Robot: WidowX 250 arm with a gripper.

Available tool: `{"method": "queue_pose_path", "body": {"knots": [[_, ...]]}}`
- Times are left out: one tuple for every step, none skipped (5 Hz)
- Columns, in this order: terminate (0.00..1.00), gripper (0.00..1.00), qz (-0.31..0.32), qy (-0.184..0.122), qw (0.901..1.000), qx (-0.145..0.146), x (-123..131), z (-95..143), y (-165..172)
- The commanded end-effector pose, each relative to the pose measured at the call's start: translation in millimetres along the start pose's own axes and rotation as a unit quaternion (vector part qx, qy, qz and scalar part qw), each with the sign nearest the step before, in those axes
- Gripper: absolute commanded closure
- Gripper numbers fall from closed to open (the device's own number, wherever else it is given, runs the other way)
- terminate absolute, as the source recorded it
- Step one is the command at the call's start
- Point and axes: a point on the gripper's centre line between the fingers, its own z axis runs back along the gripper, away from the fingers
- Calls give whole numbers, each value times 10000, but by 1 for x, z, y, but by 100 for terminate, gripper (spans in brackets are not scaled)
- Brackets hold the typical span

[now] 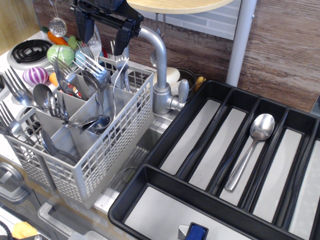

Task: Put big spoon from basket to tray

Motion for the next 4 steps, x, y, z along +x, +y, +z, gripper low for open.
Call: {"method": "queue_pose_path", "body": {"knots": [[0,0,0,0,10000,0,0,0,0],[0,0,1089,127,9933,369,-9,0,-1],[0,0,1958,-133,9792,514,-19,-5,0],[0,0,2898,-558,9534,633,-31,-14,0]]}}
